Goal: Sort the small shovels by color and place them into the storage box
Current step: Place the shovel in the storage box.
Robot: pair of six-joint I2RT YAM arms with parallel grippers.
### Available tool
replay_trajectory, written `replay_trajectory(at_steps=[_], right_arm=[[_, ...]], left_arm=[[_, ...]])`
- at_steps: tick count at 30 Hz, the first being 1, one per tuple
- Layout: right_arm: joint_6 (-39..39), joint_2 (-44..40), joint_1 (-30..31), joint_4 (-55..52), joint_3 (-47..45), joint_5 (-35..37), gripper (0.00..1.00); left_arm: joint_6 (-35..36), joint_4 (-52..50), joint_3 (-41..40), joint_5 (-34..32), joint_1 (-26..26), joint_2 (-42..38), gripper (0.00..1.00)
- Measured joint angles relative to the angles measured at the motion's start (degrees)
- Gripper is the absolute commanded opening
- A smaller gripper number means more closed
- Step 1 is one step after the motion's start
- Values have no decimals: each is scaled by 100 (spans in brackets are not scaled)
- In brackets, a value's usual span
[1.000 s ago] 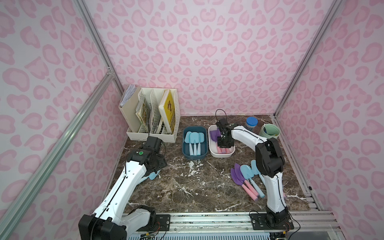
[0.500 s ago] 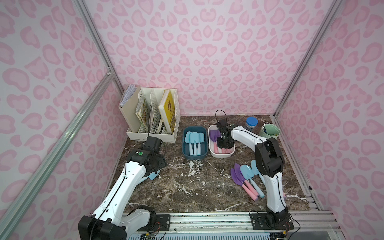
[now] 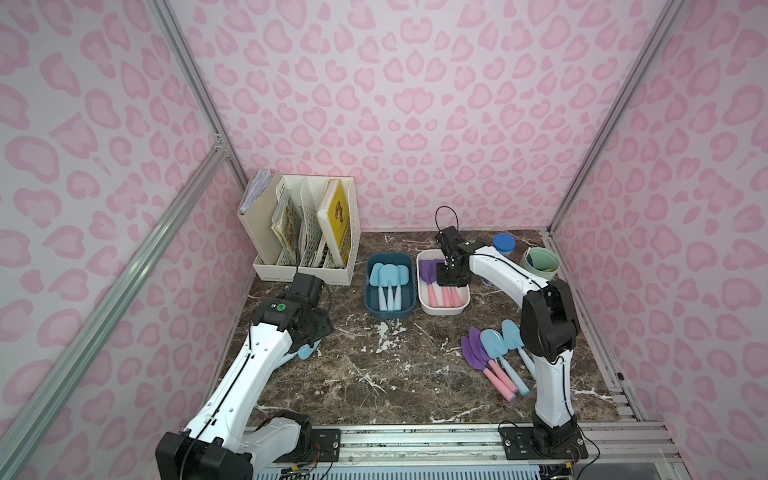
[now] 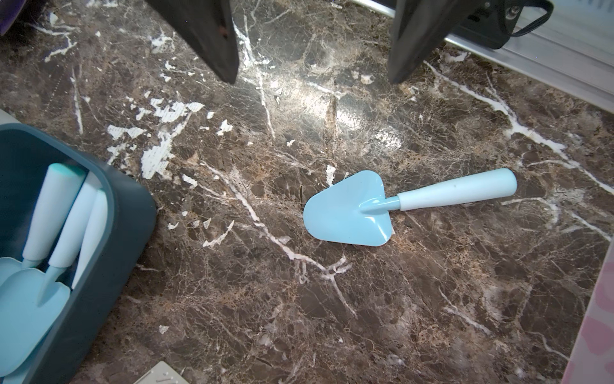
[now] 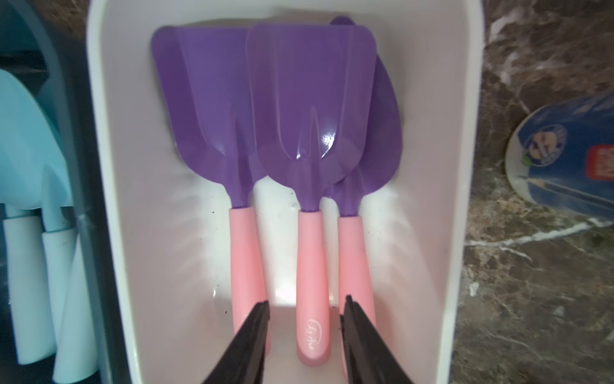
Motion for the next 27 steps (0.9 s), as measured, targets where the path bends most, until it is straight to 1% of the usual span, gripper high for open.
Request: replay_trajectory(at_steps=[6, 11, 17, 22, 27], right_arm=[[52, -737, 31, -17, -267, 105, 43], [131, -1508, 57, -35, -809, 195, 43], [260, -2380, 81, -20, -1552, 249, 43], [339, -2924, 83, -7, -1963, 258, 43], [404, -3268, 87, 42, -2201, 243, 44]], left_arm=[[76, -212, 17, -37, 0, 68, 75], [133, -422, 66, -258, 0, 140, 77], [155, -494, -22, -431, 26, 496, 76], [179, -448, -245, -402, 251, 756, 78], [304, -291, -439, -291, 638, 1029, 81]])
